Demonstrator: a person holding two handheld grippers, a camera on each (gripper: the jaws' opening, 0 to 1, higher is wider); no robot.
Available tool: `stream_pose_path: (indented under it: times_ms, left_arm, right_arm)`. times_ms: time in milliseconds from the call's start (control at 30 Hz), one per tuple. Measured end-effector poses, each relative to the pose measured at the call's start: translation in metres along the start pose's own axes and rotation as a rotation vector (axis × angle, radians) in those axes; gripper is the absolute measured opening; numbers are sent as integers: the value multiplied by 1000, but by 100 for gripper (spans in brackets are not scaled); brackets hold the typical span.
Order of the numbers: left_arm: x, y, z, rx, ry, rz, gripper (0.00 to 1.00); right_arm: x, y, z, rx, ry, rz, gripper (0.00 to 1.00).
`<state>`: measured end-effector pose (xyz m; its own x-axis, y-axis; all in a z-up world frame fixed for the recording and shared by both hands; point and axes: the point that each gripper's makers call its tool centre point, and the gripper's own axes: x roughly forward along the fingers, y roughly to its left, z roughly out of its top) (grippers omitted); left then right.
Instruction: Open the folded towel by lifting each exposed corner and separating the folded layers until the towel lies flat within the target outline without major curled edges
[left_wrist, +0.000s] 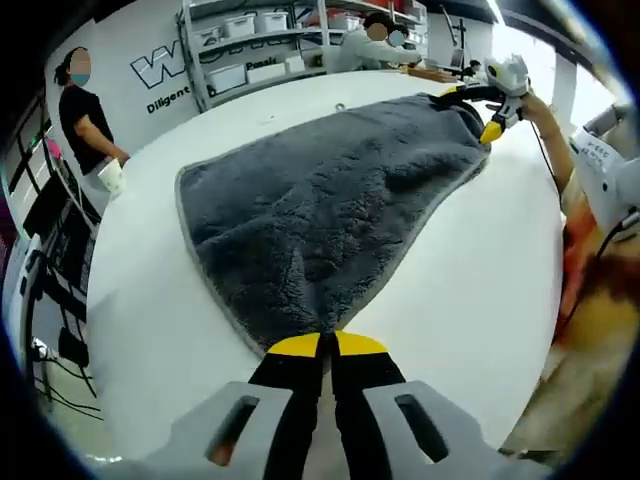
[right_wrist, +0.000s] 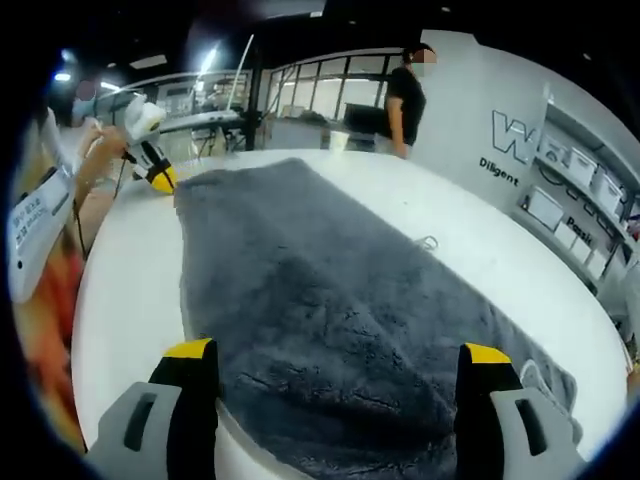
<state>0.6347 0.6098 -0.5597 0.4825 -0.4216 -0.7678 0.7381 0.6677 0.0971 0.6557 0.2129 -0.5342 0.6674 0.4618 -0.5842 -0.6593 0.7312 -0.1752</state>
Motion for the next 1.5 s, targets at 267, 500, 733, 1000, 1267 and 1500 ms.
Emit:
stream_pose_path:
  times_ms: [267, 500, 733, 1000, 1267, 1500]
  left_arm:
    - [-2, -3, -5, 21, 25, -10, 3]
    - [-3, -10, -5, 35, -1, -33, 14]
    - [-17, -14, 35, 14, -192, -55, 28]
    - [-14, -16, 83, 85, -340, -48, 54]
    - [7, -29, 129, 55, -482, -131, 87]
    - [18, -31, 157, 48, -582, -157, 92]
  right_arm:
    - [-1, 1, -1, 0, 1, -1, 99]
    - [-2, -2, -3, 9, -2, -7, 99]
    - [-4, -3, -3, 14, -4, -11, 99]
    - [-11, -4, -4, 21, -1, -27, 99]
    - [-28, -12, -8, 30, 16, -69, 99]
    - [-42, -20, -16, 54, 33, -108, 99]
